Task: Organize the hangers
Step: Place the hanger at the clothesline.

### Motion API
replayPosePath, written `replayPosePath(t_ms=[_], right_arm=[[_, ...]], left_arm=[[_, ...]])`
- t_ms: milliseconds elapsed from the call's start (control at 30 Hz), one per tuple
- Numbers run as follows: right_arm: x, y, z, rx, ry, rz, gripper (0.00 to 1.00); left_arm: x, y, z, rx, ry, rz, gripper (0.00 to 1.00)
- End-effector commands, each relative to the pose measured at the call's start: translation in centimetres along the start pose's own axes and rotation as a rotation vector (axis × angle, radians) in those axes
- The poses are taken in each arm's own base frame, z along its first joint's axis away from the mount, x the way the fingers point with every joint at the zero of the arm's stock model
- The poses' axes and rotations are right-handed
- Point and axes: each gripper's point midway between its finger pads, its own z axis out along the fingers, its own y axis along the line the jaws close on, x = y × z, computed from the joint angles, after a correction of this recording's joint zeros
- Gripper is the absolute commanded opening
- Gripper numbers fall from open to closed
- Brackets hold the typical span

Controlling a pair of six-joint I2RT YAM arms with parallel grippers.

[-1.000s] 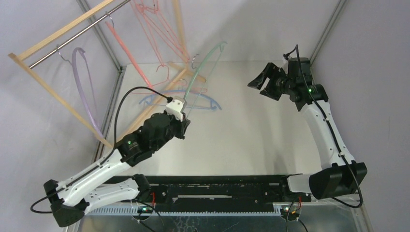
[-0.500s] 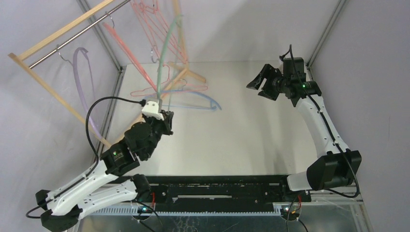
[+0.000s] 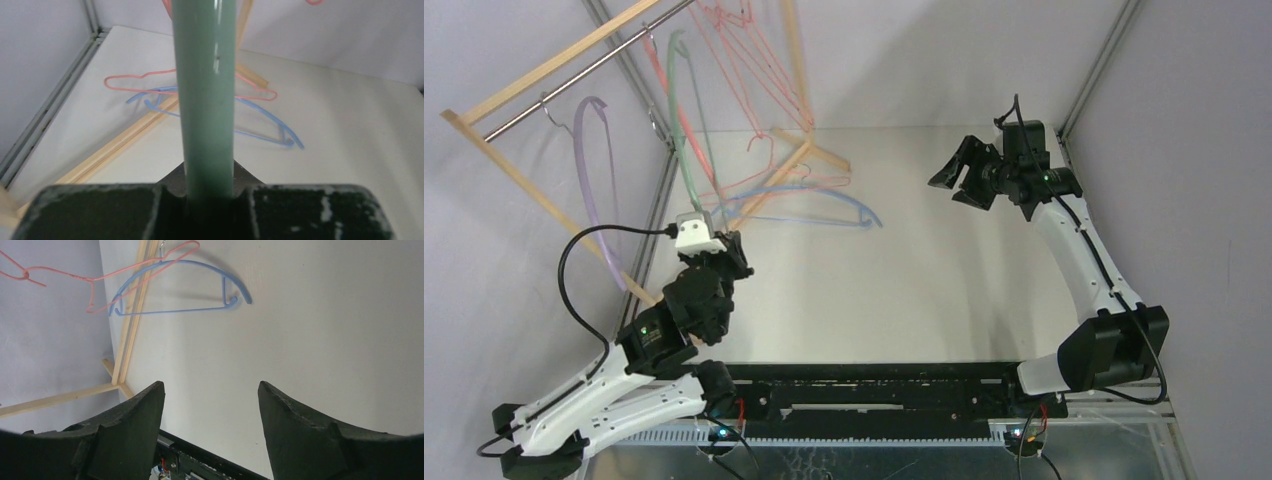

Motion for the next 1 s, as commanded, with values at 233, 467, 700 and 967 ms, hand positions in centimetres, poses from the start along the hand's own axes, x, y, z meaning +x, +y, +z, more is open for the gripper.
replayPosePath(t_ms=[233, 467, 700, 967], right_arm=[[0.0, 0.8, 0.1, -0.037, -0.010, -0.037, 0.76], [0.0, 0.8, -0.2, -0.047, -0.009, -0.030, 0.75], [-0.3, 0.9, -0.2, -0.061, -0.010, -0.016, 0.75], [-0.6, 0.9, 0.1, -0.072, -0.010, -0.003, 0.75]], left_arm=[[-2.1, 0.5, 0.5, -0.138, -0.016, -0.063, 0.00], [-2.9, -1.9, 2.1, -0.150, 0.007, -0.011, 0.00], [-3.3, -1.9, 5.1, -0.134, 0.028, -0.066, 0.00], [-4.5, -1.0, 9.0, -0.131, 0.065, -0.007, 0.00]])
